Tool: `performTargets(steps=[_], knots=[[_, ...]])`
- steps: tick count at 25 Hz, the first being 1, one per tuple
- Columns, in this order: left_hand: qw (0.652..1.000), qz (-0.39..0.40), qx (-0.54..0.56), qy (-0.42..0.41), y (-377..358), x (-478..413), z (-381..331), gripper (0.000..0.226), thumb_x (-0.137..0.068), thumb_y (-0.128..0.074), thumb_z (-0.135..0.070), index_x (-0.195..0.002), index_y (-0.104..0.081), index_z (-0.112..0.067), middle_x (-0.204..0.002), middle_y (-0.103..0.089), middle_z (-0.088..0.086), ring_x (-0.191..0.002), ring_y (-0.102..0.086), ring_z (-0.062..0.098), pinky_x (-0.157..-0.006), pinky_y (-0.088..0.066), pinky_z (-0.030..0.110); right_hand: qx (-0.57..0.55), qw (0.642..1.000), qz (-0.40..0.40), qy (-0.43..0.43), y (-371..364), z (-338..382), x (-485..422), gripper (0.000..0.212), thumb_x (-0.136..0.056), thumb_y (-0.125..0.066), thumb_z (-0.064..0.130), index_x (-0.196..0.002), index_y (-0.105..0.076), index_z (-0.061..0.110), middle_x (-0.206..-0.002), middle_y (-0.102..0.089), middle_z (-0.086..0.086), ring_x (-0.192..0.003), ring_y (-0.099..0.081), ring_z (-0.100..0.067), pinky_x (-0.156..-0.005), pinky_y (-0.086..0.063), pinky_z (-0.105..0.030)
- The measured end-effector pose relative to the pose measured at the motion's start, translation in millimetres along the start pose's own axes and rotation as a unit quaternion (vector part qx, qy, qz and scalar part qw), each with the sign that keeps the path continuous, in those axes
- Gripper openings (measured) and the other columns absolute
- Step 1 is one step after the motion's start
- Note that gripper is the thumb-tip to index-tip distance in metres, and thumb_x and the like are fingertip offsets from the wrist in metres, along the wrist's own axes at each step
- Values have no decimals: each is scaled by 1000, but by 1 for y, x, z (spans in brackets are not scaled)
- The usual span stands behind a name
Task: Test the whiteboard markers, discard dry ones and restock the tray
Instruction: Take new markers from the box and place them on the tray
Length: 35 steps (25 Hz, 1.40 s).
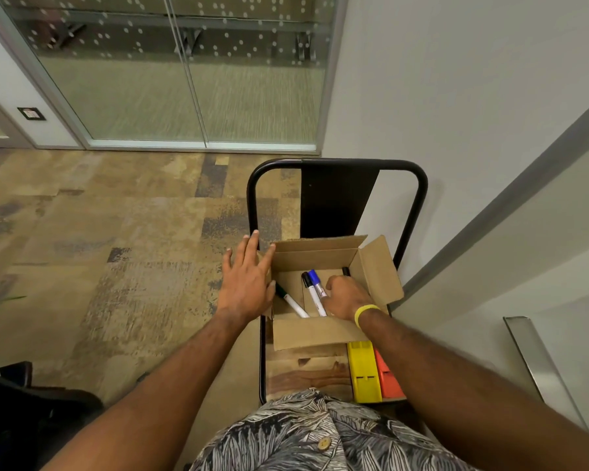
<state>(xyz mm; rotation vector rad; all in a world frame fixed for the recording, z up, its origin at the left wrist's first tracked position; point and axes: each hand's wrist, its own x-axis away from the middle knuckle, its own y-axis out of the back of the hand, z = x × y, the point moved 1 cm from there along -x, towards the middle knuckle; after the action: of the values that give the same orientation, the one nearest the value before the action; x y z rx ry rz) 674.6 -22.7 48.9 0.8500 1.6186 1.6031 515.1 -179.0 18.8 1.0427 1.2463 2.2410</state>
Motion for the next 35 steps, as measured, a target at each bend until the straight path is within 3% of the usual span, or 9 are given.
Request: performTargets(steps=[4, 7, 13, 17, 21, 25, 30, 33, 35], knots=[[999, 35, -14, -1, 0, -14, -4, 82, -93, -49, -55, -154, -1, -32, -163, 15, 12, -150, 9, 31, -118, -7, 56, -9, 999, 5, -41, -6, -1, -22, 35, -91, -63, 21, -122, -60, 6, -120, -64, -15, -107, -61, -31, -82, -48, -31], [999, 49, -8, 1, -1, -16, -6, 83, -92, -49, -56, -154, 1, -32, -162, 16, 12, -150, 11, 31, -119, -8, 57, -21, 998, 21, -50, -16, 3, -35, 38, -89, -66, 24, -120, -56, 6, -118, -62, -16, -105, -61, -33, -78, -45, -31], [998, 61, 23, -7, 5, -9, 0, 83, -93, -50, -51, -155, 1, -31, -163, 14, 12, -151, 7, 31, -119, -9, 56, -49, 996, 18, -71, -33, 13, -52, 57, -82, -75, 29, -128, -48, 9, -123, -60, -13, -110, -58, -33, -86, -48, -34], [997, 79, 14, -6, 2, -2, -8, 82, -93, -49, -51, -155, 0, -29, -162, 15, 12, -151, 5, 32, -117, -10, 56, -74, 988, 46, -124, -35, 11, -62, 50, -83, -73, 31, -123, -53, 9, -121, -62, -11, -106, -60, -31, -77, -44, -29], [996, 82, 16, -1, 6, -4, -11, 81, -94, -48, -51, -155, 0, -29, -162, 15, 12, -151, 6, 31, -117, -7, 58, -69, 989, 45, -125, -37, 10, -64, 48, -85, -73, 31, -123, -53, 8, -120, -62, -12, -106, -60, -31, -76, -42, -28], [997, 74, 12, -3, 8, -3, -12, 82, -94, -49, -51, -155, 2, -30, -162, 14, 12, -151, 6, 31, -117, -8, 58, -89, 992, 35, -87, -33, 10, -58, 41, -84, -72, 33, -114, -59, 8, -107, -65, -11, -101, -62, -31, -75, -44, -27], [997, 77, 31, -5, 12, 3, -12, 76, -95, -46, -50, -155, -5, -30, -163, 12, 11, -151, 4, 30, -118, -8, 56, -215, 975, -2, 49, -11, 17, -25, 9, -84, -74, 27, -84, -69, 19, -74, -67, -4, -70, -60, -21, -70, -51, -40], [996, 39, 85, -10, 13, 16, -11, 60, -98, -44, -43, -153, -24, -28, -164, -1, 10, -151, -2, 28, -119, -9, 53, -266, 957, -1, 113, 6, 22, 8, 14, -86, -74, 27, -89, -72, 13, -79, -68, -12, -74, -63, -27, -74, -53, -49], [988, -29, 155, -1, 16, 31, -10, 49, -97, -49, -37, -145, -43, -24, -161, -20, 7, -148, -18, 24, -118, -17, 48, -289, 947, -7, 136, 17, 29, 27, 15, -87, -73, 26, -92, -72, 12, -82, -68, -14, -77, -63, -28, -74, -53, -49]])
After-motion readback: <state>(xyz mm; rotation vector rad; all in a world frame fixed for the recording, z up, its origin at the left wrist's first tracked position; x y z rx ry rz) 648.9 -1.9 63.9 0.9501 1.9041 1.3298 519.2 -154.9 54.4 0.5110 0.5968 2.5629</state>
